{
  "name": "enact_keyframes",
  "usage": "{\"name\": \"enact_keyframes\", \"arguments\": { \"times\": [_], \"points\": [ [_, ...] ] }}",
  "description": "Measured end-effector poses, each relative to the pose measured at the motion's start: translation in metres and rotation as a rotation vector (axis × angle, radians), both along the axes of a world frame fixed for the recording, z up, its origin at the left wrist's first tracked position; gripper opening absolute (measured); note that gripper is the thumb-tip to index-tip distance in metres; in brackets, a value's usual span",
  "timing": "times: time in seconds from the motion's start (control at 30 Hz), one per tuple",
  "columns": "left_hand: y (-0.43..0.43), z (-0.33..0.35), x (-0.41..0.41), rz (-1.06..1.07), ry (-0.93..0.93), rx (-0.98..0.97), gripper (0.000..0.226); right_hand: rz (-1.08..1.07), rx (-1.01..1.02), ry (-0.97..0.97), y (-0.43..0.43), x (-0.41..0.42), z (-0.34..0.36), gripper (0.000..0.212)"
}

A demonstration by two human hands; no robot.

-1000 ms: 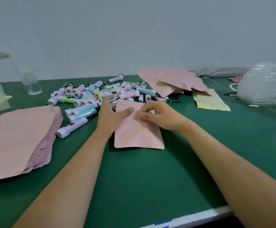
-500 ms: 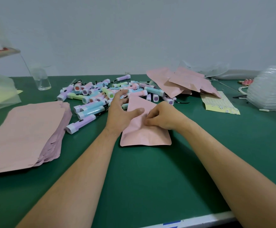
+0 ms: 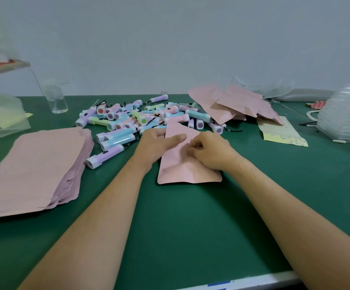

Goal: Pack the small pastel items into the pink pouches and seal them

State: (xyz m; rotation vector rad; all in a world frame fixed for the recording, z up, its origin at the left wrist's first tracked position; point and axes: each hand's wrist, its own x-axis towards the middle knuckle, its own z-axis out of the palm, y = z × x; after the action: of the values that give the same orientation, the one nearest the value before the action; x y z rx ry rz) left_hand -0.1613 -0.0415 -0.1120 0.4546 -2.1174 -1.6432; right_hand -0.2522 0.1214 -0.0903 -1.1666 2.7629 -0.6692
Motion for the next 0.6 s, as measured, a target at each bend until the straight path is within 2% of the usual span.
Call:
{"name": "enact_keyframes", "arguments": {
  "times": [0.13,0.17,0.23,0.33,0.5,0.6],
  "points": [
    [0.001,0.002,-0.001,-0.007,-0.058,-0.057,0.034,-0.003,-0.266,-0.205,0.010,-0.010,-0.001,0.022],
    [0.002,0.002,-0.002,-0.004,-0.057,-0.052,0.041,-0.003,-0.304,-0.224,0.011,-0.010,0.000,0.022],
    [0.004,0.003,-0.002,0.004,-0.060,-0.030,0.055,0.019,-0.344,-0.211,0.011,-0.008,0.000,0.021],
    [0.008,0.003,-0.003,-0.009,-0.060,0.030,0.059,0.065,-0.407,-0.165,0.007,-0.003,0.000,0.020],
    [0.010,0.003,-0.003,-0.014,-0.041,0.114,0.047,0.090,-0.454,-0.054,0.003,0.002,0.000,0.024],
    [0.010,0.003,-0.004,-0.023,-0.037,0.131,0.043,0.079,-0.460,0.013,0.002,0.000,-0.002,0.019]
  ]
}}
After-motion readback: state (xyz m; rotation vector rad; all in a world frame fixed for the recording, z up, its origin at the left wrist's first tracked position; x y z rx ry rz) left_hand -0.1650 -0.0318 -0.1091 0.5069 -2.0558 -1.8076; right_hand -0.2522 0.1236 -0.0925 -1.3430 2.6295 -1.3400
